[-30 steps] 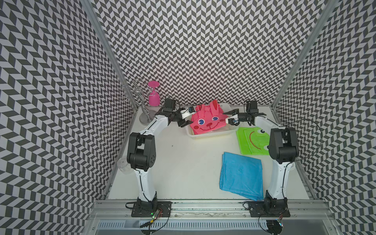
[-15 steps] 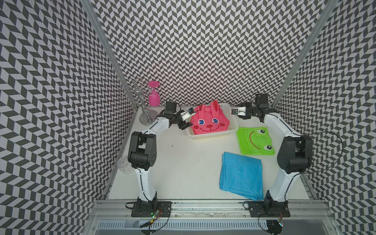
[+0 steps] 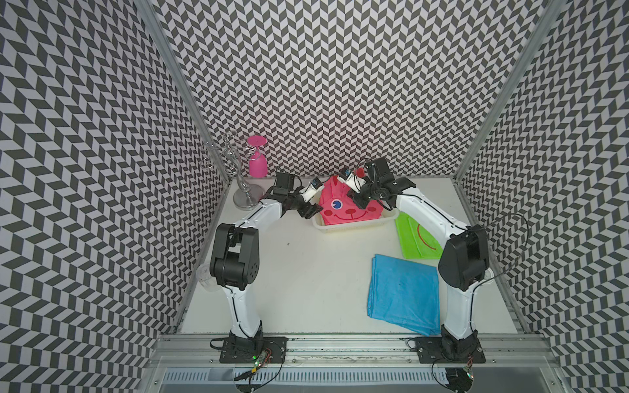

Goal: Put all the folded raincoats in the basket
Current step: Place the raincoat in the basket.

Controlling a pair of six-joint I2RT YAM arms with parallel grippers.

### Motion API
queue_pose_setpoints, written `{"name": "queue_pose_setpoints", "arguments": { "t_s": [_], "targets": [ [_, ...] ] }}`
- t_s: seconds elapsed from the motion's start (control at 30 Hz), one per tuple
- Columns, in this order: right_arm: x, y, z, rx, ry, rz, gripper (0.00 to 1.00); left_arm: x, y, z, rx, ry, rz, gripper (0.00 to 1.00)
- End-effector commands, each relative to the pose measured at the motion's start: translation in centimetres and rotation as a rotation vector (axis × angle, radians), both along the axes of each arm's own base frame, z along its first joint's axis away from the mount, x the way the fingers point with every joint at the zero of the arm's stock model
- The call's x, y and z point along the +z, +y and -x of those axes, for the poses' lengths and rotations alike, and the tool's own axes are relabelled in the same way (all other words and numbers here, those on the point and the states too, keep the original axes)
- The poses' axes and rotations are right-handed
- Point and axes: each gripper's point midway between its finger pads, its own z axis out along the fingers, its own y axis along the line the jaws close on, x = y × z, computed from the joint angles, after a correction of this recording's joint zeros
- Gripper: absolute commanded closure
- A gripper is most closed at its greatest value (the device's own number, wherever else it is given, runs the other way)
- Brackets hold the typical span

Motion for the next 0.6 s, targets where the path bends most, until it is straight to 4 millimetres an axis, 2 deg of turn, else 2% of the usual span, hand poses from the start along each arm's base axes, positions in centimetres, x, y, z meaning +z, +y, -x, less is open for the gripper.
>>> {"name": "queue_pose_setpoints", "arguments": {
  "t_s": [0.0,0.13,0.27,0.4,0.57],
  "targets": [
    [-3.5,-2.8,0.4,-0.258,0.257,-0.039,1.0,2.5,0.2,0.0,0.036,-0.037,0.056,0.25],
    [-5.3,-2.6,1.1,-0.331,0.332,-0.102,1.0,2.4,0.5,0.1,0.043,-0.016,0.07,0.25],
    [-7.8,-2.5,0.5,-0.395,0.371,-0.095,1.0,3.1,1.0,0.3,0.05,0.0,0.108,0.25],
    [-10.9,-4.2,-0.7,-0.564,0.386,-0.038,1.0,3.5,1.8,0.6,0.062,0.018,0.131,0.25],
    [-13.6,-2.9,-1.7,-0.611,0.395,-0.06,1.0,3.9,3.1,1.5,0.083,0.027,0.144,0.25]
  ]
}}
